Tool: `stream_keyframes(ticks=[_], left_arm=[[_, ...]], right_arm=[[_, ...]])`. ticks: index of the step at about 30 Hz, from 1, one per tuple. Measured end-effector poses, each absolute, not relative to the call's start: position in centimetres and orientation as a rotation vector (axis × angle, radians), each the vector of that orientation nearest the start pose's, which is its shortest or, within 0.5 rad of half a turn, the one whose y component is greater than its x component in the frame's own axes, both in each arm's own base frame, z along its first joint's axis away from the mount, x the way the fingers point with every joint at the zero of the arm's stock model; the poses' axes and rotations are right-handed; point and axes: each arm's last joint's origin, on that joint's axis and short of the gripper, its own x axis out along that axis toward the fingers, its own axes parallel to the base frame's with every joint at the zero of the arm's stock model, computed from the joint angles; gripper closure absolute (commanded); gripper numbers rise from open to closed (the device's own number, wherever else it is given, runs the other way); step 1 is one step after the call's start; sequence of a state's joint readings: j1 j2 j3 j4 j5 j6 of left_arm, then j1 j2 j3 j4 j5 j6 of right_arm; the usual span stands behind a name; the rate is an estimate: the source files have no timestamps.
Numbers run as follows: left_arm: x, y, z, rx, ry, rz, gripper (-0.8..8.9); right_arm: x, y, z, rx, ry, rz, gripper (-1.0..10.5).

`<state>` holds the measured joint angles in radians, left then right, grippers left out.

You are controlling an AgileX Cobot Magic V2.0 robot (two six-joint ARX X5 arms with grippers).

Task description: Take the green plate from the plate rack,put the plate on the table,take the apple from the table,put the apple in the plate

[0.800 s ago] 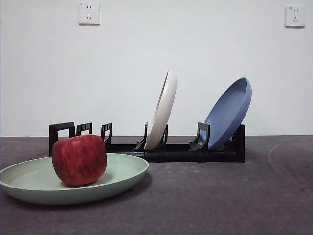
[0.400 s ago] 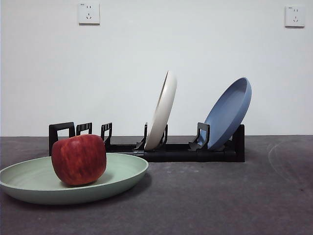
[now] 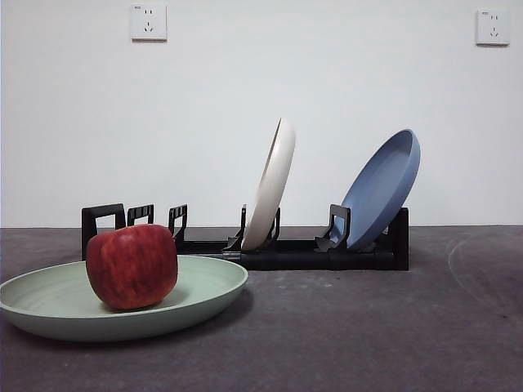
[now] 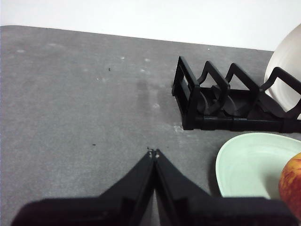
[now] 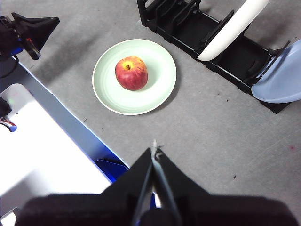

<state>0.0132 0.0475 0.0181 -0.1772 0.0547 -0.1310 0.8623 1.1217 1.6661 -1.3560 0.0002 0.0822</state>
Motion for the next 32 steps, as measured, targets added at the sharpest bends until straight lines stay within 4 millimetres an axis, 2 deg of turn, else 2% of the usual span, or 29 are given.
stream_keyframes(ticks=[8, 12, 16, 20, 24, 28, 32], left_arm=[[9.9, 0.0, 14.7, -0.138, 0.235, -0.026, 8.17], [9.9, 0.0, 14.6, -0.139, 0.244, -0.025, 8.17], [9.9, 0.0, 14.6, -0.139, 0.248, -0.025, 8.17], [9.9, 0.0, 14.6, -0.139, 0.250, -0.025, 8.17], [9.9, 0.0, 14.6, -0.139, 0.252, -0.025, 8.17], [9.9, 0.0, 14.6, -0.139, 0.251, -0.025, 8.17], [9.9, 0.0, 14.6, -0.139, 0.251, -0.025, 8.17]], right_arm=[[9.8, 11.4, 44.9, -0.287, 0.784, 0.771, 9.5], [10.3, 11.1, 45.1, -0.346, 0.724, 0.676, 9.5], [12.4, 10.7, 46.3, -0.324, 0.518, 0.591, 9.5], [15.0, 9.2, 46.1, -0.248, 0.368, 0.522, 9.5], [16.9, 6.3, 43.7, -0.180, 0.280, 0.438, 9.5], [16.7, 3.5, 39.3, -0.149, 0.276, 0.331, 9.5], [16.0, 1.6, 34.8, -0.138, 0.215, 0.228, 9.5]])
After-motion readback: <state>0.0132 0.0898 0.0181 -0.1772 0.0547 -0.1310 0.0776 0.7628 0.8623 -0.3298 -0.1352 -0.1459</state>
